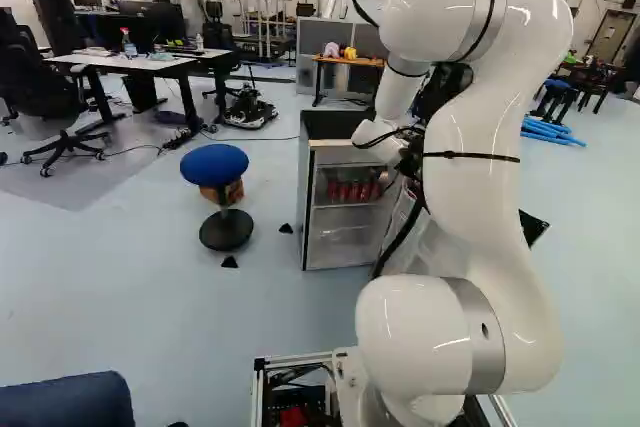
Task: Grab a drink from the fridge
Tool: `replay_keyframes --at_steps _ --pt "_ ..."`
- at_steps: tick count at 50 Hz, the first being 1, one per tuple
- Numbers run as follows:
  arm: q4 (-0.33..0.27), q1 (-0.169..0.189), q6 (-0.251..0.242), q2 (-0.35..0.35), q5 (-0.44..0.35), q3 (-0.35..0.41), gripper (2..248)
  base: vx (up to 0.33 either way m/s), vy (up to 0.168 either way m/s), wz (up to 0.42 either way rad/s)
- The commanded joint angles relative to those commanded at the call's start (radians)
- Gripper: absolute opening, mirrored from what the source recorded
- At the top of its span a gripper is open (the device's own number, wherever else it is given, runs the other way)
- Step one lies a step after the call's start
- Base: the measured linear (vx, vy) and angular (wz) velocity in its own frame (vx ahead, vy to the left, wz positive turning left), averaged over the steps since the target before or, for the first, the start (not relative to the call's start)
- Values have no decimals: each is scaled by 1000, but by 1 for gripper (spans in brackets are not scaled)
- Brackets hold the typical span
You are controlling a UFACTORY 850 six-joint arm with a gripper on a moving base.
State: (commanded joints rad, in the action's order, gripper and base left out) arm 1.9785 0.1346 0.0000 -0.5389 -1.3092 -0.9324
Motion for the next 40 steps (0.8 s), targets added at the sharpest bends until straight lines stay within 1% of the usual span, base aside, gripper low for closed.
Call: replay_keyframes --at_steps 14,20,31,40 --pt "-147 -59 0 53 17 103 247 0 0 0" --pt "-211 -80 0 76 26 144 247 0 0 0" --pt "-327 -100 0 118 42 217 247 0 0 0" --pt "-421 -106 0 151 55 269 247 0 0 0"
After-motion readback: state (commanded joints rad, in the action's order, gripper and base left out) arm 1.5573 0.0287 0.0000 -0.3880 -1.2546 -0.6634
